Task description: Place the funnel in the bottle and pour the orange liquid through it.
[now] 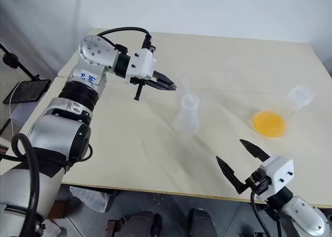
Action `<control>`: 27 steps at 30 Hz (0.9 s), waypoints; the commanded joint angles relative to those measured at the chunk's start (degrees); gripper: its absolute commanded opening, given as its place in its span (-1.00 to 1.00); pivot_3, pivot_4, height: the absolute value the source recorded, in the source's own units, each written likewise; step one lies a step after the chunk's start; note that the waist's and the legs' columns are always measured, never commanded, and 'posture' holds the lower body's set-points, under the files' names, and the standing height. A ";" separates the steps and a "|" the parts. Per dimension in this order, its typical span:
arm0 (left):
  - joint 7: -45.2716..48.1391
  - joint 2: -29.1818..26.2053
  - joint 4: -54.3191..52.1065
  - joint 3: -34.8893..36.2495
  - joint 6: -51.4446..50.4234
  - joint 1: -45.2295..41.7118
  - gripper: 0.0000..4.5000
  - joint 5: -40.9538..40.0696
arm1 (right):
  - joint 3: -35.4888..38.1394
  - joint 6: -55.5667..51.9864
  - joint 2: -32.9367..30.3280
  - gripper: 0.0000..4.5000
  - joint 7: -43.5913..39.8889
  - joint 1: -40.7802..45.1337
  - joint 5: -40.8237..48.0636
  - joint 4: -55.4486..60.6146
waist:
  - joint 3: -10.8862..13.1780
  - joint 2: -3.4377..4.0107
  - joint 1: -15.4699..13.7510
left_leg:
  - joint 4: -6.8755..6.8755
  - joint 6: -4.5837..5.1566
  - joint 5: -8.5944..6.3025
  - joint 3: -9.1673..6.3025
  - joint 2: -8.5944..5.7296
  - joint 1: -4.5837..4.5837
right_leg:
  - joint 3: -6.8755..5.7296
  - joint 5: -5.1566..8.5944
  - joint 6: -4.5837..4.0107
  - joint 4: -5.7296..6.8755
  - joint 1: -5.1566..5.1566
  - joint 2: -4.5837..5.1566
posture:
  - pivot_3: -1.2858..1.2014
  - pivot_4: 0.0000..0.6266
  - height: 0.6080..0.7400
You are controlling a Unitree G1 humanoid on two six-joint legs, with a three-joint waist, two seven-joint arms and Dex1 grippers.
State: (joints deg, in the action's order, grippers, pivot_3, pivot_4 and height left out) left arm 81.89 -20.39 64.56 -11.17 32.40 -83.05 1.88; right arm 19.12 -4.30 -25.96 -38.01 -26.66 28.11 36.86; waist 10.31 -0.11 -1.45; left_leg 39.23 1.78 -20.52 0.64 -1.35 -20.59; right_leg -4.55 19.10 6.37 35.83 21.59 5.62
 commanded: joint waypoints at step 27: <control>5.25 -0.16 -4.17 11.11 -9.22 3.27 0.99 -10.19 | -0.76 2.10 0.44 1.00 0.26 2.42 0.19 -2.29 | 0.00 0.00 0.26 | 0.07 0.05 0.02 -0.01 0.00 -0.02 | -0.02 -0.03 0.05 0.07 0.02 0.01 | 0.03 -0.52 1.00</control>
State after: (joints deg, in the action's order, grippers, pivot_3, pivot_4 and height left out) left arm 85.92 -19.30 62.41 -2.49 24.65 -80.76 -5.27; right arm 16.59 -3.64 -25.96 -38.07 -23.83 27.64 33.97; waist 10.31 -0.11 -1.19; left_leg 39.30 1.82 -20.49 0.62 -1.34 -20.61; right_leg -4.57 19.07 6.42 35.92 21.61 5.62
